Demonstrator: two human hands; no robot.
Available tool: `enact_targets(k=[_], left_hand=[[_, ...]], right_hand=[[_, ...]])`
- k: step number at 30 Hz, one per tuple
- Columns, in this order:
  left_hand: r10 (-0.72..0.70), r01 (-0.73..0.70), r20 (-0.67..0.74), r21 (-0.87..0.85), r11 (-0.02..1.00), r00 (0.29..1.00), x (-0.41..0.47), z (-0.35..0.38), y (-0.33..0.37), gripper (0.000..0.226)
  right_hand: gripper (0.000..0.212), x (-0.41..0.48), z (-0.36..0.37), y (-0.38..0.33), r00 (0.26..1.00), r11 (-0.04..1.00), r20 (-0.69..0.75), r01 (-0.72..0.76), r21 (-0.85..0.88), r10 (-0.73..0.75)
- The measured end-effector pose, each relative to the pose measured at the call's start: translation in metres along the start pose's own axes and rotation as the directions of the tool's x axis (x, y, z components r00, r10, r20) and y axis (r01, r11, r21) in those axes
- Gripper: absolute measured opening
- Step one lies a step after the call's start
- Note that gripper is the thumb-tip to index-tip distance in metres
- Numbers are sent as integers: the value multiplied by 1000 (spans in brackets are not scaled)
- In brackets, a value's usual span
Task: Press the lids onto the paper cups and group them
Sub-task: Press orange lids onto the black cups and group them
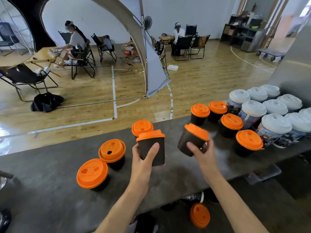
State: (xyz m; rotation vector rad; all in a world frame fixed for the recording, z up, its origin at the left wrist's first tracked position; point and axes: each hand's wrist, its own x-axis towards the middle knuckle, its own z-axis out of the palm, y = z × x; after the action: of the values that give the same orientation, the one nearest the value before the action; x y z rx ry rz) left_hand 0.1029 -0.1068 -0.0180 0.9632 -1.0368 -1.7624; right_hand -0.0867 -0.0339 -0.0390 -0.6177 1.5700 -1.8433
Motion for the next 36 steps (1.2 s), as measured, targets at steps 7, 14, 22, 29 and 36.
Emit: enact_targets(k=[7,14,22,29,36], left_hand=[[101,-69,229,-144,987,968,-46,30,83,83],[113,-90,255,-97,991,960,-68,57,107,77],[140,-128,117,-109,986,983,-63,73,105,73],[108,-91,109,-145,985,988,-61,85,104,46],[160,-144,130,-125,982,979,-60,109,96,79]], right_hand=[[84,-72,15,-110,903,806,423,-303,508,73],[75,-78,7,-148,829,807,555,-369,461,62],[73,-53,4,-154,832,851,548,-346,395,85],[70,-30,-14,-154,690,753,720,-512,414,74],[69,-7,-34,-153,640,702,768,-560,439,31]])
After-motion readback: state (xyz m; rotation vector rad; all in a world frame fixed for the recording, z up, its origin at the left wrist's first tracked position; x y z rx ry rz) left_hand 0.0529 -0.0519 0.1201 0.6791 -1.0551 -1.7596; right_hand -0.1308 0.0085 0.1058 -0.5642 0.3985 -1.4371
